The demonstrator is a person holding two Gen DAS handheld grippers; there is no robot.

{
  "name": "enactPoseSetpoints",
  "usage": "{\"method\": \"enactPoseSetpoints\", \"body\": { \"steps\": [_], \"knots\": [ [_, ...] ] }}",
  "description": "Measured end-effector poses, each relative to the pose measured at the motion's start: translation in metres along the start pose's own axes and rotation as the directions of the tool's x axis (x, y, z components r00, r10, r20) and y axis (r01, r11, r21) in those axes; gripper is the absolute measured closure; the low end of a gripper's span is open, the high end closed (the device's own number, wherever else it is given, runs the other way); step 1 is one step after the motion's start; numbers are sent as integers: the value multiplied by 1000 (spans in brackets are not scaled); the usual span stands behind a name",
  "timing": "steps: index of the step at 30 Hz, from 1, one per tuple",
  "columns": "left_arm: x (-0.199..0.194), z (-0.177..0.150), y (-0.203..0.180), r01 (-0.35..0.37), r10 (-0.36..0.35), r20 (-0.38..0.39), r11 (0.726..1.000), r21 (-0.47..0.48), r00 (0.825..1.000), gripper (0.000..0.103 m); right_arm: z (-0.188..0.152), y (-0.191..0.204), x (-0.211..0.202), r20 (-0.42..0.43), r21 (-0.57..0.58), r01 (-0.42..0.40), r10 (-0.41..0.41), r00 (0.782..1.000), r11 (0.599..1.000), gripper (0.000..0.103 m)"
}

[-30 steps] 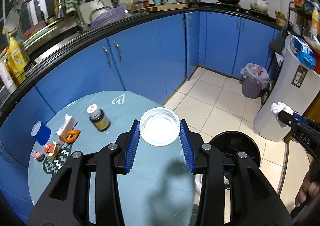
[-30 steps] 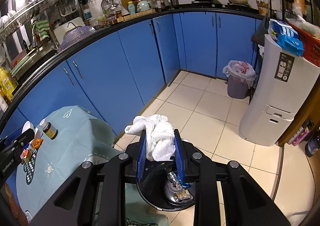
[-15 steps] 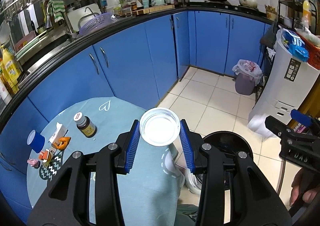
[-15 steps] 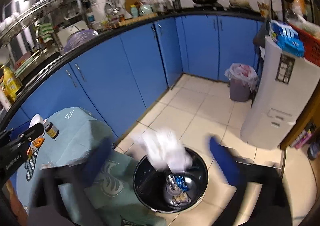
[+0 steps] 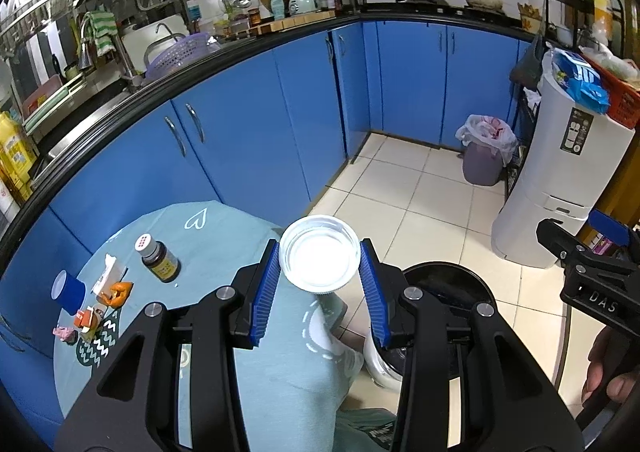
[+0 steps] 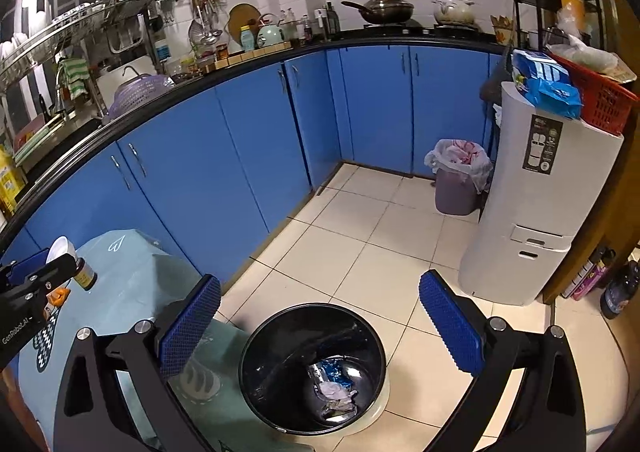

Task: Collect trash
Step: 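Carry the tissue and lid over the black bin and open both grippers, then move both grippers back from the bin to the table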

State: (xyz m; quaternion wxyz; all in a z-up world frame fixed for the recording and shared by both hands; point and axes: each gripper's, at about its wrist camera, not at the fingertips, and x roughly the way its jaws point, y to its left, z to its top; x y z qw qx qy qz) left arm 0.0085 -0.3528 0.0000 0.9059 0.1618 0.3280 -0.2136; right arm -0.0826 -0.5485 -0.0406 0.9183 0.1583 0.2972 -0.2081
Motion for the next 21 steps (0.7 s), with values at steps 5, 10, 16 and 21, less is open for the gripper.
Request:
{"method": "enactPoseSetpoints", "body": {
  "steps": [5,10,16,21],
  "knots": [
    [1,6,-14,18,-19,8,1000,17,1000,62,0,-11,-2,1,15,16,-16,1000,1000,6],
    [1,13,-31,50,-51,16,998,39,999,62,2,-25,-4,8,34,44,-44,999,998,6],
    [0,21,-54,84,-86,27,994,76,996,61,4,-45,-7,11,70,70,-71,997,995,6],
    [-1,30,-72,101,-106,44,989,104,993,61,4,-57,-8,6,91,81,-82,997,993,6]
  ]
}}
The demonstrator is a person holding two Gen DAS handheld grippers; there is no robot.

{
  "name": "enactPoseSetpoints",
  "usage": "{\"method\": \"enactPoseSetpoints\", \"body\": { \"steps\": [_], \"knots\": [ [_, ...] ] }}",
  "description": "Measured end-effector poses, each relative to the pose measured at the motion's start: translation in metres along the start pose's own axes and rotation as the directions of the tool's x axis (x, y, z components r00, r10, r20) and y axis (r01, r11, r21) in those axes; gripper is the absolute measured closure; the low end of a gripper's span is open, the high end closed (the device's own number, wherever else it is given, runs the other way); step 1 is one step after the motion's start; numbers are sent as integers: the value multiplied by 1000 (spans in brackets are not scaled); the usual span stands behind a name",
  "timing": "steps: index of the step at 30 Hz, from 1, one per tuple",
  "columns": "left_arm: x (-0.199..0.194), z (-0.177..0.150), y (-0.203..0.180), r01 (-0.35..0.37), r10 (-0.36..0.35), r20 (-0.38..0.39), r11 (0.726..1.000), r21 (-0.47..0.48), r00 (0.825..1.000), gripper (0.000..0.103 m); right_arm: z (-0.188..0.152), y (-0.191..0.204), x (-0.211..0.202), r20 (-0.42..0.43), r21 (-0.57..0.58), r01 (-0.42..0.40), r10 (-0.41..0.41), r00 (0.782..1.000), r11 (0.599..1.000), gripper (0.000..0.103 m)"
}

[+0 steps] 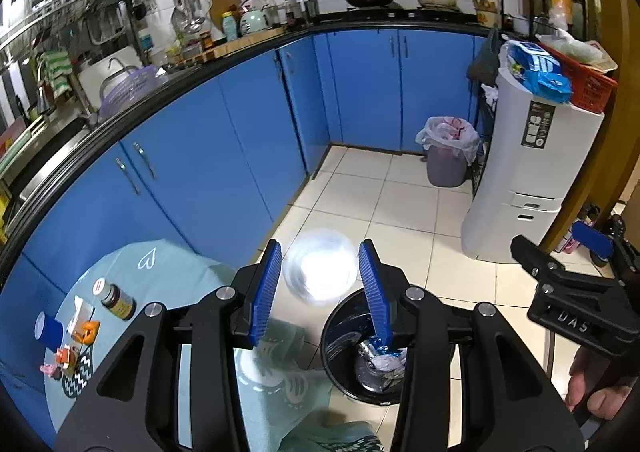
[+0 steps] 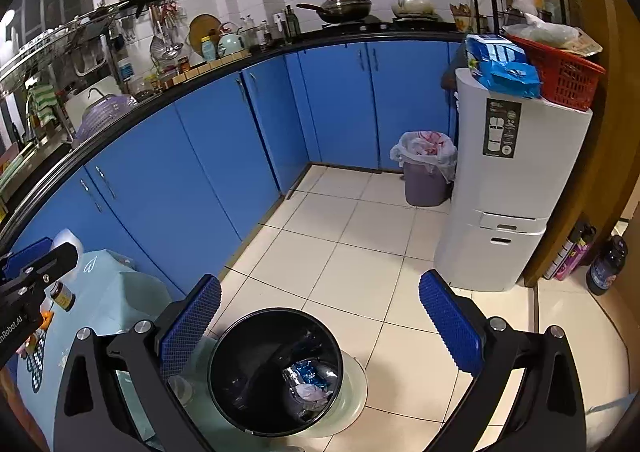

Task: Collect trash
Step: 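Move both grippers back from the bin to the table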

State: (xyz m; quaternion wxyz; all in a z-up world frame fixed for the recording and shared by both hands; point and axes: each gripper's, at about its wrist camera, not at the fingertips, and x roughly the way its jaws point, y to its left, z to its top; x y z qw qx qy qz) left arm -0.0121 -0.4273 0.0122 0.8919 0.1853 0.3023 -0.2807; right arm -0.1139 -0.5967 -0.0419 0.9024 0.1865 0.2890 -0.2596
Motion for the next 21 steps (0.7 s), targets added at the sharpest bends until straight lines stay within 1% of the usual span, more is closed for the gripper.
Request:
{"method": "enactPoseSetpoints", "body": {
  "steps": [2,3,5,6,7,9,12,16,21],
  "knots": [
    [0,4,-5,10,-10,5,1000,7,1000,60,1,-2,-1,2,1,6,-6,1000,1000,6],
    [0,5,-7,12,-12,8,1000,10,1000,57,1,-3,-1,3,2,8,-8,1000,1000,6],
    [-1,10,-10,10,-11,19,1000,13,1000,45,2,-6,-2,5,7,12,-12,1000,1000,6],
    [-1,11,-11,12,-12,22,1000,12,1000,33,2,-7,-3,7,10,14,-14,1000,1000,6],
    [-3,12,-11,19,-19,31,1000,6,999,24,2,-8,-3,8,12,15,-15,1000,1000,6],
    [-6,15,-11,17,-17,49,1000,3,999,18,2,-10,-3,7,17,15,-15,1000,1000,6],
    [-6,15,-12,9,-9,54,1000,8,998,18,0,-9,-2,1,19,12,-12,1000,1000,6],
    [-5,13,-8,7,-7,41,1000,-1,999,18,-1,-3,-2,-5,10,3,-3,1000,1000,6],
    [-8,9,4,-4,5,37,1000,-19,999,18,1,10,-2,-8,-3,-15,15,1000,1000,6]
  ]
}}
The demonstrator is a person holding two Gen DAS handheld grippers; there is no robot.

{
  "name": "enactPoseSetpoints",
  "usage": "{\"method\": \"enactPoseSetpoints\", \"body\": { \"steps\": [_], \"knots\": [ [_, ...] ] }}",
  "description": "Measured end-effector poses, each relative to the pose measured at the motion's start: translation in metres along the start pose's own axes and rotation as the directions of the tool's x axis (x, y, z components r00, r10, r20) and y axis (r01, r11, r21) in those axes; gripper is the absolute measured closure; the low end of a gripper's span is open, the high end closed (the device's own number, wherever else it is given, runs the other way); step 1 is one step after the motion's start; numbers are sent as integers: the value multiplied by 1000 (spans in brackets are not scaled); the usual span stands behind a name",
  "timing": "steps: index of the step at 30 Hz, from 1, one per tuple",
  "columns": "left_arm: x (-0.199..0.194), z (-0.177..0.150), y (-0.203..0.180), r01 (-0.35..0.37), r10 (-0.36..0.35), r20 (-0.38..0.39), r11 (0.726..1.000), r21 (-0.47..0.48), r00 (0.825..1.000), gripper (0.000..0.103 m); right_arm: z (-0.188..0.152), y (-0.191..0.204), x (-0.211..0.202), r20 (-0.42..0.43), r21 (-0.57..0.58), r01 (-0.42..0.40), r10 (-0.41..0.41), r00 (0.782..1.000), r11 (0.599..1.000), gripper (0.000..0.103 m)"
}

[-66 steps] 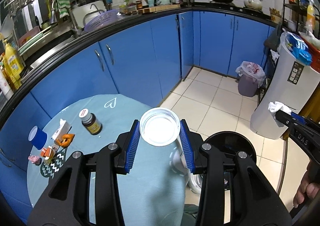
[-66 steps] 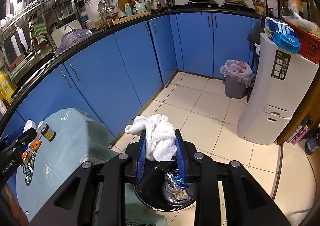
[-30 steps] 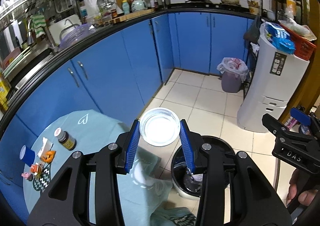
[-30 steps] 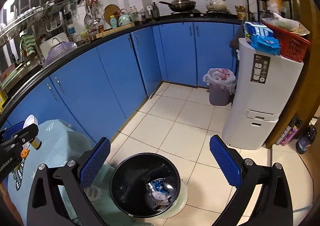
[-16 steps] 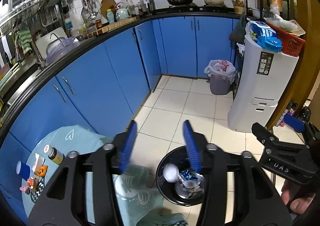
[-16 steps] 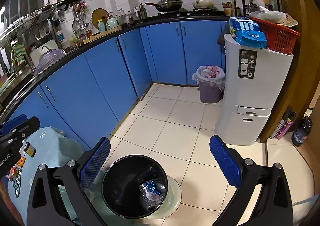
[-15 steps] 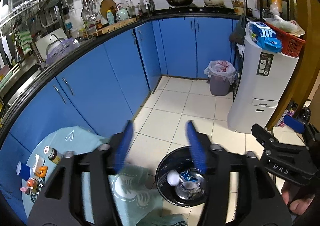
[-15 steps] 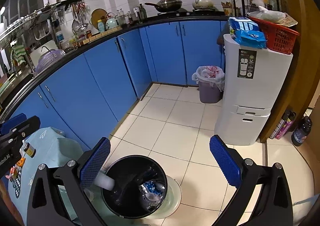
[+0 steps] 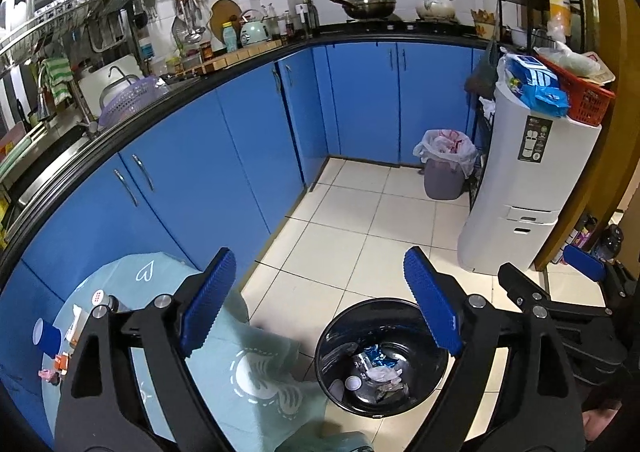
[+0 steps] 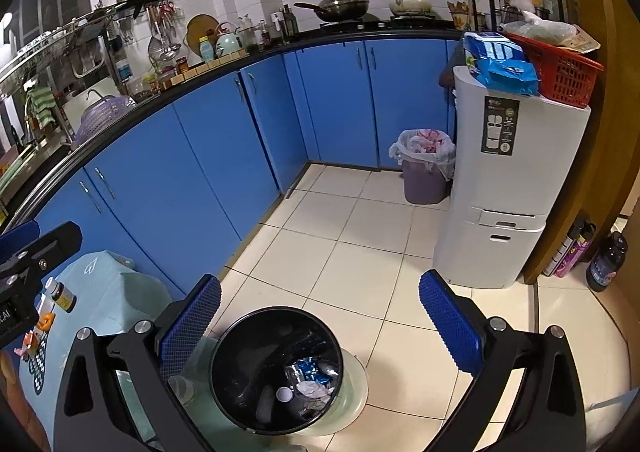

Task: Collect trash
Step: 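Move both grippers back from the bin to the table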

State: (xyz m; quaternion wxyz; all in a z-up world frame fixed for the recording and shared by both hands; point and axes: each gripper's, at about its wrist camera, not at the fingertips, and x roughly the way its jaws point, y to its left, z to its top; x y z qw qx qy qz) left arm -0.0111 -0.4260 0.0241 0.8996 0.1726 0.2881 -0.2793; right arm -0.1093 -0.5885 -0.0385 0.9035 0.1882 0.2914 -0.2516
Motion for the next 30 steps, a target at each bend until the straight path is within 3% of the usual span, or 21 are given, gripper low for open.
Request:
{"method": "enactPoseSetpoints", "body": {
  "steps": [6,18,26,30],
  "knots": [
    [-6,-7,29,-44,44,-2,998,-40,999,18,1,32,3,-1,-39,-38,38,999,999,6],
    [-17,-39,143,-197,195,-31,965,-175,980,18,-5,134,10,-8,-204,-118,119,993,972,6],
    [-25,-80,225,-321,312,-77,915,-246,947,18,-16,209,22,-83,-274,-200,184,979,941,6],
    [-33,-110,277,-397,379,-119,868,-300,918,18,-24,251,33,-138,-283,-262,231,963,922,6]
  ]
}}
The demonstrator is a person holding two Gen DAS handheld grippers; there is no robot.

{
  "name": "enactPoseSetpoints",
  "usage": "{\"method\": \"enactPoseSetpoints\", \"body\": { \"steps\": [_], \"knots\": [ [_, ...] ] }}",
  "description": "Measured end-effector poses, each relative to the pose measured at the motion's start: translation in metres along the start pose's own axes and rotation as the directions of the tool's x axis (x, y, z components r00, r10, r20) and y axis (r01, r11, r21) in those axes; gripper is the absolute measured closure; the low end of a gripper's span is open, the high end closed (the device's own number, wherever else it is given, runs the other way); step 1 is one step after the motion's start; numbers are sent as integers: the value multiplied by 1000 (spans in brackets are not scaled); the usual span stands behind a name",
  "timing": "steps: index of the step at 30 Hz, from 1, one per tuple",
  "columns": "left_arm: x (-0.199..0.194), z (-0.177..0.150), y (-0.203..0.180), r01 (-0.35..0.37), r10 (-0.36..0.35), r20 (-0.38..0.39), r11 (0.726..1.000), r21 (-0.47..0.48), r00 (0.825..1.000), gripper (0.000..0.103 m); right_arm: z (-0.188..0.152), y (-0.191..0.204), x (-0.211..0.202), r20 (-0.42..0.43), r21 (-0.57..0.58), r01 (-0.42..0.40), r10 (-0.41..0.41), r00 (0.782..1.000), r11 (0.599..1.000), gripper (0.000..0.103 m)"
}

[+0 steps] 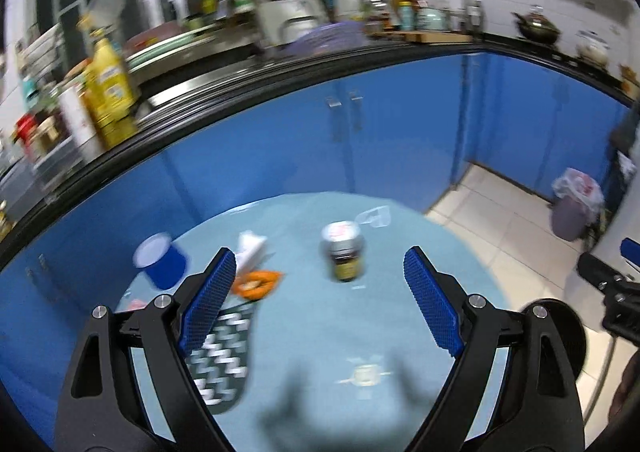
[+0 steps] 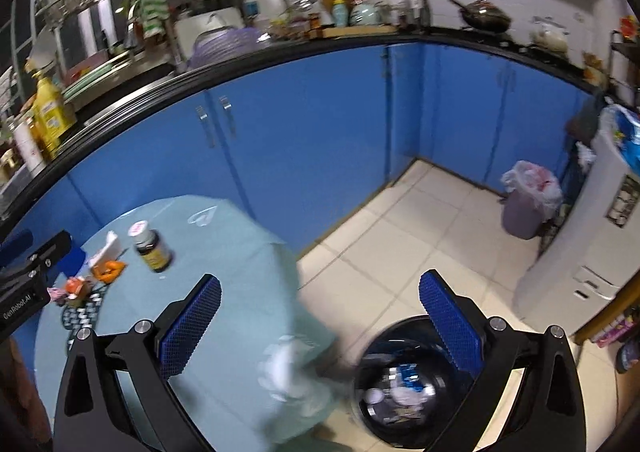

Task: Collect trash
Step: 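Move both grippers back from the bin to the table, then grasp the pink wrapper with the left gripper while the right gripper grasps the brown medicine bottle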

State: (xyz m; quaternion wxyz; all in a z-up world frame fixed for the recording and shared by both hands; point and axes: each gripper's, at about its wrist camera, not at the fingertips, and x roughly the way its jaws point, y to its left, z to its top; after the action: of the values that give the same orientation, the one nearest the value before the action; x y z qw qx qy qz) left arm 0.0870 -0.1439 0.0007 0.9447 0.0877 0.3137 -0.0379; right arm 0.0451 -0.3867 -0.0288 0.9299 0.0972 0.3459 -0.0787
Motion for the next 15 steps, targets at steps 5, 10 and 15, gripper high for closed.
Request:
{"method": "enactPoseSetpoints", "body": {
  "steps": [5,10,15],
  "knots": [
    [17,-16,67,-97,95,-31,993,-73,995,18,5,56,24,-19,-49,-62,61,998,997,6],
    [37,-33,129,-178,167,-82,972,-151,983,18,11,107,52,-44,-99,-101,97,994,990,6],
    [58,-58,182,-244,215,-150,946,-214,965,18,14,158,84,-70,-163,-117,107,992,980,6]
  ]
}}
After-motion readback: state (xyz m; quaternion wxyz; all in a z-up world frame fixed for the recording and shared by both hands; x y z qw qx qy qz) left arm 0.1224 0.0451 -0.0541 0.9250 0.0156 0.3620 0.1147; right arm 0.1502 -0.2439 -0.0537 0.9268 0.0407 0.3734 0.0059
